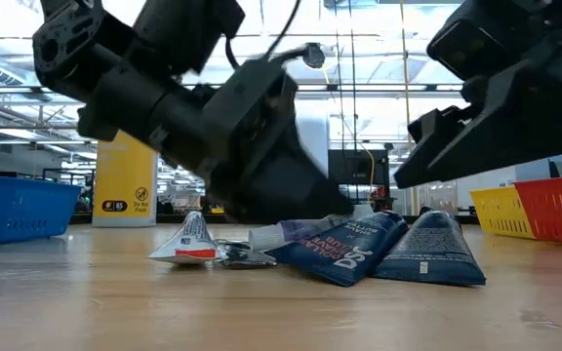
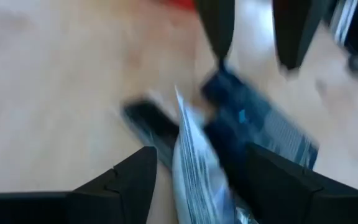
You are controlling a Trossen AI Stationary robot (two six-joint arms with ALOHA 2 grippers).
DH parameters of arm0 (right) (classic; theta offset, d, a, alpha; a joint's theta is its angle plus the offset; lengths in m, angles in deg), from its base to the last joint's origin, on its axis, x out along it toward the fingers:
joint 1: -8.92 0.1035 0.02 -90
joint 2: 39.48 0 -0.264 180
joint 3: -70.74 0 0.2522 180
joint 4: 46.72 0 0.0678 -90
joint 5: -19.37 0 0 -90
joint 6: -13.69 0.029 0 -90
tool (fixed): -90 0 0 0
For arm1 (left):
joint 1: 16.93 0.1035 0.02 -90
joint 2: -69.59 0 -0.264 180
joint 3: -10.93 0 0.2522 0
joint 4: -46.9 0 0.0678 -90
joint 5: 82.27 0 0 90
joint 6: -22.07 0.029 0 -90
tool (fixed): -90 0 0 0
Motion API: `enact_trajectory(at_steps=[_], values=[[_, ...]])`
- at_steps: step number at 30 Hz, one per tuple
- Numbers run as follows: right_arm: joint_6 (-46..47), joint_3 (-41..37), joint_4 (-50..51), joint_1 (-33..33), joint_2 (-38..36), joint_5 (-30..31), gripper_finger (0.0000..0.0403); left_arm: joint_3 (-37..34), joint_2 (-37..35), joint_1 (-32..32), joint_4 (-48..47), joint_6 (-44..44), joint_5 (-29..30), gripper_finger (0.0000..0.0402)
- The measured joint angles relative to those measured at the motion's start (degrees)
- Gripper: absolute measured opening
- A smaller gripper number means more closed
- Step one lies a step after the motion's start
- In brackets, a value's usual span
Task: Pick & Place Travel size toiletries
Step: Put the white toothpaste into the green basket
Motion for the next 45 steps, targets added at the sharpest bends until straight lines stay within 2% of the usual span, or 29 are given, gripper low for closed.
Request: enact_trajectory(at_steps=[5,15,19,22,28,33,39,45], values=[[0.9,-1.0,-0.3,0.1,0.0,2.0,0.0196,1.1,0.7,0.0,-4.3,0.1,-0.3,0.0211],[0.9,-1.1,-0.6,0.1,0.0,4.1,0.0196,1.0,-1.0,0.0,-6.1,-0.9,-0.4,0.0062],[0.9,-1.1,-0.6,0.1,0.0,4.1,0.0196,1.0,-4.9,0.0,-9.1,0.3,-0.3,0.0023],[1.0,-1.1,-0.5,0.2,0.0,4.1,0.0196,1.0,-9.5,-0.3,-15.2,0.6,0.2,0.0019],[1.7,-1.1,-0.5,0.1,0.0,4.1,0.0196,1.0,-22.5,-3.7,-33.9,1.8,1.4,0.0032],[1.7,-1.1,-0.9,0.2,0.0,4.2,0.0196,1.0,-33.4,-8.8,-49.4,-3.3,-1.3,0.0033],[1.5,-1.1,-1.2,0.1,0.0,4.1,0.0196,1.0,-41.7,-17.4,-64.4,-16.6,-5.6,0.0034],[1.1,-1.1,-1.7,-0.3,0.0,4.1,0.0196,1.0,-43.9,-25.5,-79.6,-34.3,-9.5,0.0035]])
